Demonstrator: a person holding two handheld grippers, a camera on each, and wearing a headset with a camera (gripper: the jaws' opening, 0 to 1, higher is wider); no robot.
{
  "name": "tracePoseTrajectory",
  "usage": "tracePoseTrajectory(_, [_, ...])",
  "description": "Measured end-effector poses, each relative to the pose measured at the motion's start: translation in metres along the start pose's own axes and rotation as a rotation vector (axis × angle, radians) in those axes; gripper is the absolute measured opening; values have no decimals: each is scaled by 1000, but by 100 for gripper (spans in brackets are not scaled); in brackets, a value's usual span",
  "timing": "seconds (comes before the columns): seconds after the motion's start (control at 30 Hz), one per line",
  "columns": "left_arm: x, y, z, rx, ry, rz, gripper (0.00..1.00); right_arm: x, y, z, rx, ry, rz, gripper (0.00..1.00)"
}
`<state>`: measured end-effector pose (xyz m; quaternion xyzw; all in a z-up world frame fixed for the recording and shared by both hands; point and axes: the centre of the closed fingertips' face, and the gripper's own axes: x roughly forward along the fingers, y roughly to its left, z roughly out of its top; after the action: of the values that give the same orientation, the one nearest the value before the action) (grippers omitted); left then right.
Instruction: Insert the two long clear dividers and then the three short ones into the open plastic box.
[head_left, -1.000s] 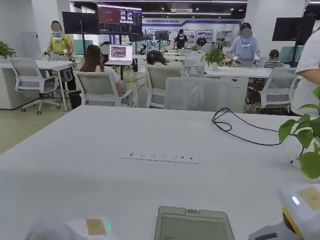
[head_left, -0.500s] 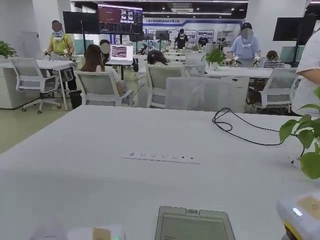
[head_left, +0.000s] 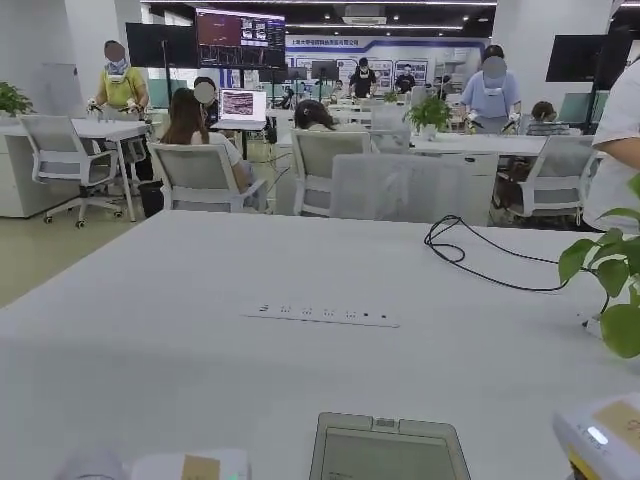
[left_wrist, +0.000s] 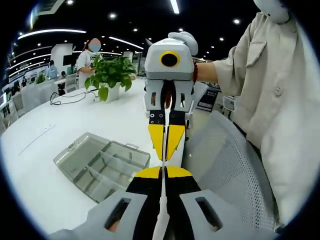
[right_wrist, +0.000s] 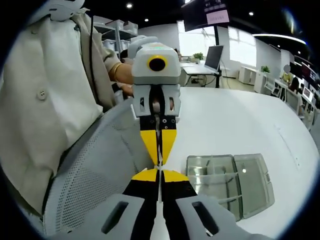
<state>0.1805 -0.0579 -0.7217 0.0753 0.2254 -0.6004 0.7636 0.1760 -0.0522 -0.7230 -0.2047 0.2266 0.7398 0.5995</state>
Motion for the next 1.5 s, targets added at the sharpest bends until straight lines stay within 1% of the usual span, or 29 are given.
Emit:
tracePoseTrajectory(0.1, [0,1,-1,-4,-4,6,0,1,-1,0,-5,7,-9,2])
tracePoseTrajectory(0.2, [-1,3,0,-24,-14,13,0,1,-2,0,-13,7,-16,2])
tracePoseTrajectory(0.33, [-2,7,1,-30,-28,32,0,0,-6,2,-17,1,-35,2])
tracePoseTrajectory(0.4, [-3,9,0,-30,-26,44,0,0,-8,4,-12,-10,-46,2])
tracePoseTrajectory(0.53, [-3,17,-1,-33,-43,82,9,-2,-19,6,-7,-24,-90,2])
tracePoseTrajectory(0.63, [-4,21,-1,-36,-56,106,13,-4,-24,6,-1,-27,-107,2])
tracePoseTrajectory(0.8, [-6,30,-2,-41,-77,148,19,-6,-32,5,27,-36,-130,2])
tracePoseTrajectory(0.9, [-7,34,-2,-42,-83,169,23,-9,-41,4,40,-42,-158,2])
tracePoseTrajectory(1.0, [-8,39,-2,-45,-101,189,27,-12,-48,3,52,-48,-186,2])
tracePoseTrajectory(1.03, [-8,40,-2,-46,-105,192,28,-13,-51,3,52,-50,-198,2])
tracePoseTrajectory(1.1, [-8,41,-2,-49,-107,200,30,-14,-54,2,56,-51,-207,2])
tracePoseTrajectory(1.27, [-9,45,-4,-52,-116,225,38,-17,-67,-4,79,-52,-253,2])
tracePoseTrajectory(1.33, [-9,46,-4,-51,-119,235,42,-18,-69,-6,86,-50,-262,2])
tracePoseTrajectory(1.5, [-9,50,-6,-56,-129,258,48,-19,-78,-16,106,-31,-293,2])
